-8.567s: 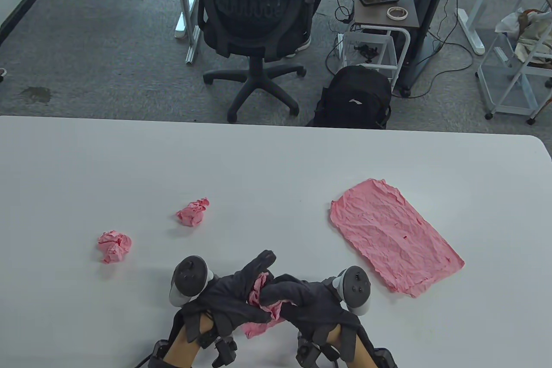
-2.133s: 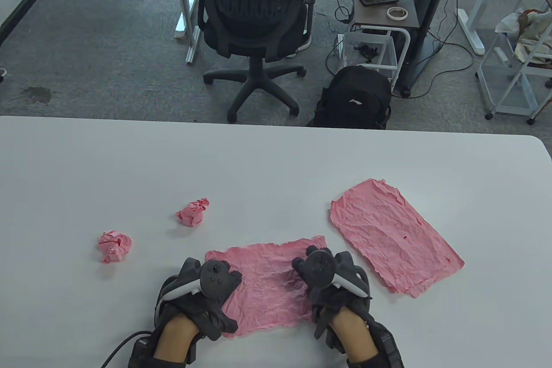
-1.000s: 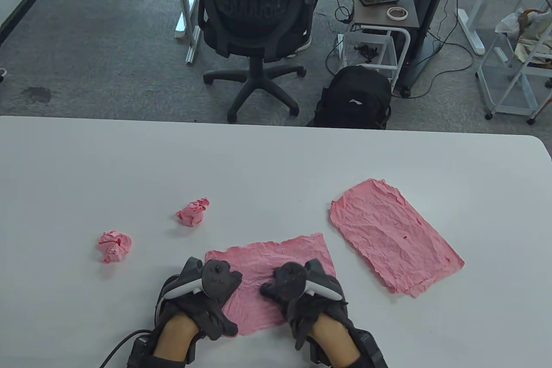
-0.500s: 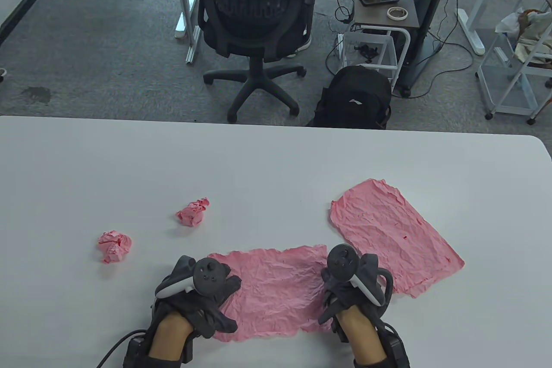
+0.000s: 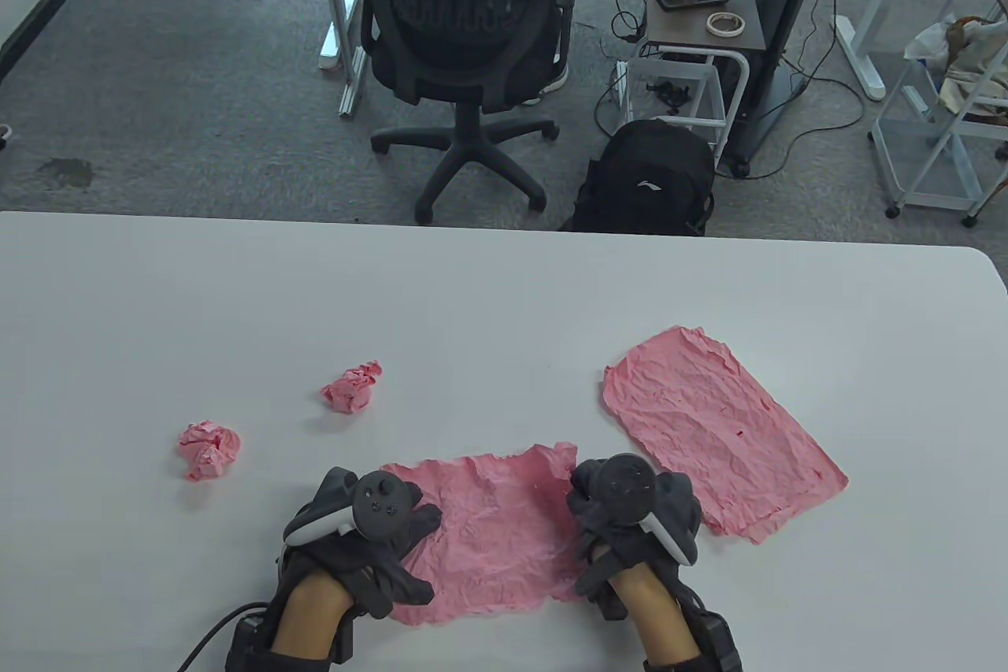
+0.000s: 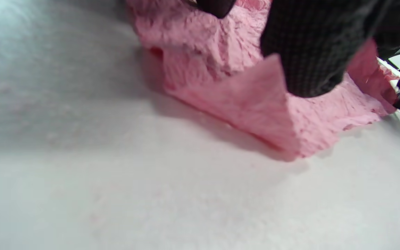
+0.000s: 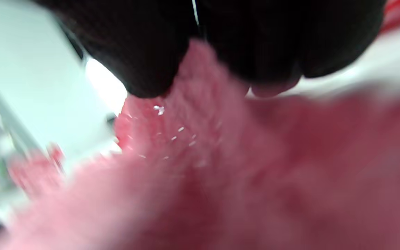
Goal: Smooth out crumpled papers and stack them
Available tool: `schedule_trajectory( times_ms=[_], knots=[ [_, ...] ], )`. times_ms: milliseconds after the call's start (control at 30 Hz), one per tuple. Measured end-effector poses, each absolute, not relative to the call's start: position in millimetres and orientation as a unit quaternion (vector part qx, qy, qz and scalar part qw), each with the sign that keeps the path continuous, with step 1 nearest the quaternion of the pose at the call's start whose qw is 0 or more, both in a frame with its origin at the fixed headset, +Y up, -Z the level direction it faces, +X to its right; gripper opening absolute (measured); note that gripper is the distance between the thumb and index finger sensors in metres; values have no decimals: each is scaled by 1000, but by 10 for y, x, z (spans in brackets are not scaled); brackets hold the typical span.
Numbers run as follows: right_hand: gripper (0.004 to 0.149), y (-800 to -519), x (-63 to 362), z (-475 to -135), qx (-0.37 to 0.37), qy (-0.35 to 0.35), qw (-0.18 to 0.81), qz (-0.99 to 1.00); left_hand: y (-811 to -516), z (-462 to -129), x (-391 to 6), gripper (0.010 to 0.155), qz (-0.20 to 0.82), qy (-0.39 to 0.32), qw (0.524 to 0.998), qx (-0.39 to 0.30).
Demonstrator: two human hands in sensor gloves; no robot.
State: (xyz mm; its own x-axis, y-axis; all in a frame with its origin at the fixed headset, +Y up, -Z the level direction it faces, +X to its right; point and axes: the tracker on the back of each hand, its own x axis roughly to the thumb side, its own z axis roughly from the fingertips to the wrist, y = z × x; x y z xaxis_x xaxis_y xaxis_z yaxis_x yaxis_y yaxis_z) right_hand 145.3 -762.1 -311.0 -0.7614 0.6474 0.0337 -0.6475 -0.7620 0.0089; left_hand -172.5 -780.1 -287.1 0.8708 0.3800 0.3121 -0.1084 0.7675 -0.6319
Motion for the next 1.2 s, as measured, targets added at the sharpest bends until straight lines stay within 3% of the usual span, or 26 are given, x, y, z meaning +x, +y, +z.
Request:
schedule_trajectory(
  times_ms=[100, 167, 300, 433, 600, 767, 900, 967, 1100, 1200],
  knots=[
    [47, -7641, 1538, -3127, -2, 9, 464, 886, -7814, -2868, -1728, 95, 132, -216, 915, -313],
    [64, -7670, 1573, -3131, -13, 32, 529, 848, -7812, -2871, -1729, 95, 136, -215, 915, -314],
    [92, -7792, 1576, -3130, -5, 152, 641, 753, -7816, -2869, -1728, 95, 132, -215, 916, -313],
    [85, -7830, 1581, -3146, 6, 192, 641, 743, -7817, -2878, -1730, 95, 134, -215, 915, -313],
    [48, -7858, 1614, -3151, 2, 189, 646, 740, -7828, -2874, -1729, 95, 135, -214, 915, -314],
    [45, -7869, 1662, -3170, 3, 168, 681, 712, -7835, -2869, -1724, 95, 134, -215, 915, -313],
    [42, -7828, 1729, -3222, -7, 81, 732, 676, -7782, -2896, -1739, 93, 117, -214, 929, -277],
    [41, -7760, 1861, -3233, -15, 12, 753, 658, -7710, -2906, -1788, 91, 123, -202, 947, -216],
    [41, -7677, 2307, -3224, -55, -134, 791, 595, -7560, -2907, -1878, 87, 154, -176, 966, -109],
    [42, -7710, 2636, -3166, -98, -209, 807, 543, -7516, -2891, -1892, 86, 165, -167, 969, -74]
  ],
)
